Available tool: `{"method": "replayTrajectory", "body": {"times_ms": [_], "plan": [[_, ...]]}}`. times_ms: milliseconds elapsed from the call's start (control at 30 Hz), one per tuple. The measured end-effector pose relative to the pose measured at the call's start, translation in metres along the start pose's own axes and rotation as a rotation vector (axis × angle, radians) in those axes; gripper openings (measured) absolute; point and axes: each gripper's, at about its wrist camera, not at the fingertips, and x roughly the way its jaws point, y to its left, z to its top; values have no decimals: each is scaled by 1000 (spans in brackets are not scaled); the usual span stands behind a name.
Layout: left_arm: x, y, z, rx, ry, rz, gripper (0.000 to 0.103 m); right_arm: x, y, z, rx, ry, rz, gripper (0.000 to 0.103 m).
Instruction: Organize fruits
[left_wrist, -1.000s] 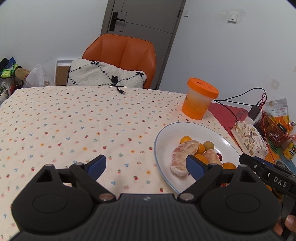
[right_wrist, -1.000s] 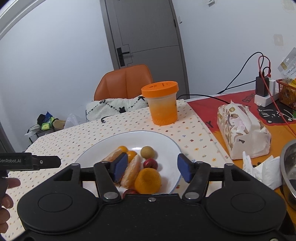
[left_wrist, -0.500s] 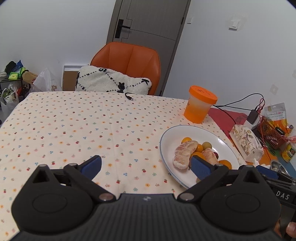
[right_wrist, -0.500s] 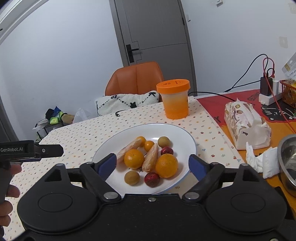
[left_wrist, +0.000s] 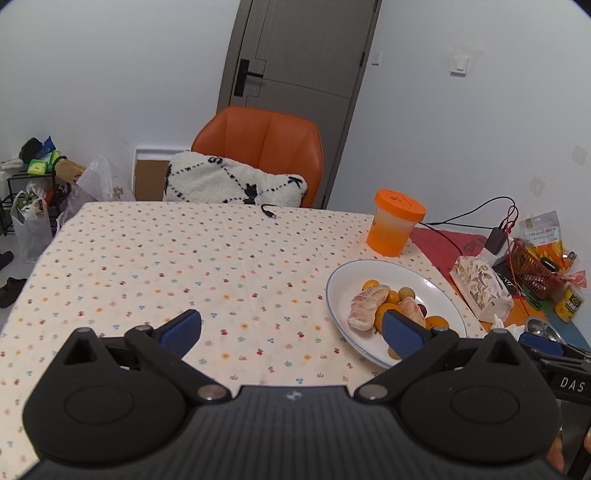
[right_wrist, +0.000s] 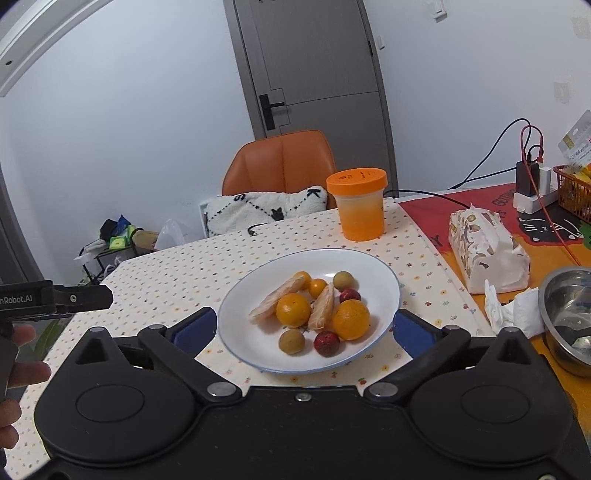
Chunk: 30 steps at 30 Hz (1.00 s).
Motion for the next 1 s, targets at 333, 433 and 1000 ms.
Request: {"method": "replayTrajectory", "body": {"times_ms": [333,433,1000], "plan": [[-33,4,0,31,-8,20,103,-24,16,0,-27,-9,28,103],[-42,6,-2,33,-23,20,103,-29,22,1,-42,-10,40,103],[-93,17,-11,65,-55,71,103,-67,52,-2,-158,-18,115,103]]}}
